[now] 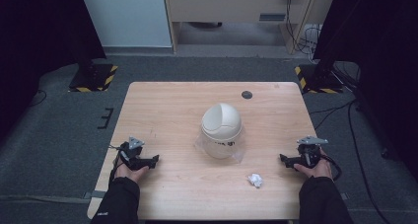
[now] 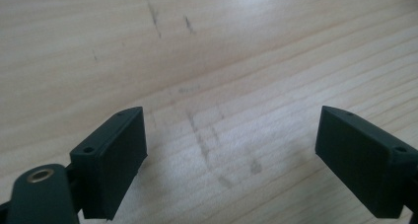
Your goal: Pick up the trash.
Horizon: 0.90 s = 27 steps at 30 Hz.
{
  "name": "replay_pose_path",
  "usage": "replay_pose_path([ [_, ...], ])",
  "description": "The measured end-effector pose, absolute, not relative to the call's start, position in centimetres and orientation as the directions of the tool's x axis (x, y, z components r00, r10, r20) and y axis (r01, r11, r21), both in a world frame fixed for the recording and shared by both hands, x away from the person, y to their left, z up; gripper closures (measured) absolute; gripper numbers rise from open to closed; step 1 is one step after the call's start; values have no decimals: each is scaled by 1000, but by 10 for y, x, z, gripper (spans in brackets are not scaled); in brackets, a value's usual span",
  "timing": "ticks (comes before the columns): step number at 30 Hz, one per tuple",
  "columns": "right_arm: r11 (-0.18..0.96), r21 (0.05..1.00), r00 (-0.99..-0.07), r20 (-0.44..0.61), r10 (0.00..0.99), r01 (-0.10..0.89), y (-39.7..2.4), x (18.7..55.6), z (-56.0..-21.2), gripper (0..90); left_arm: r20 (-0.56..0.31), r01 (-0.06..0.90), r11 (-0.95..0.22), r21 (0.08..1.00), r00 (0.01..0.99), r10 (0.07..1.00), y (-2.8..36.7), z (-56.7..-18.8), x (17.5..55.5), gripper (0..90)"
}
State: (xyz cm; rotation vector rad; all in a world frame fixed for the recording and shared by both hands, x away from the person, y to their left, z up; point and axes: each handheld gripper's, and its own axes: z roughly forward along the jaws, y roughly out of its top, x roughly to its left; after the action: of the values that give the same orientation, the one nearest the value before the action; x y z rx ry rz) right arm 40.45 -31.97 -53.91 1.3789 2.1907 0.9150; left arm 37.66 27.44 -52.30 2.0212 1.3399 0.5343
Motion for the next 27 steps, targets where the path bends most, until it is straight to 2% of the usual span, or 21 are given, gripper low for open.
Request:
replay_pose_path([
  [7, 301, 705, -438, 14, 899, 642, -320, 404, -539, 7, -32, 552, -221, 804, 411, 911, 271, -501, 372, 129],
  [17, 303, 705, -438, 12, 899, 641, -320, 404, -539, 7, -60, 481, -164, 861, 416, 907, 271, -485, 367, 131],
  [27, 305, 705, -439, 11, 898, 640, -320, 405, -539, 7, -62, 368, -112, 923, 429, 901, 272, -460, 359, 129],
])
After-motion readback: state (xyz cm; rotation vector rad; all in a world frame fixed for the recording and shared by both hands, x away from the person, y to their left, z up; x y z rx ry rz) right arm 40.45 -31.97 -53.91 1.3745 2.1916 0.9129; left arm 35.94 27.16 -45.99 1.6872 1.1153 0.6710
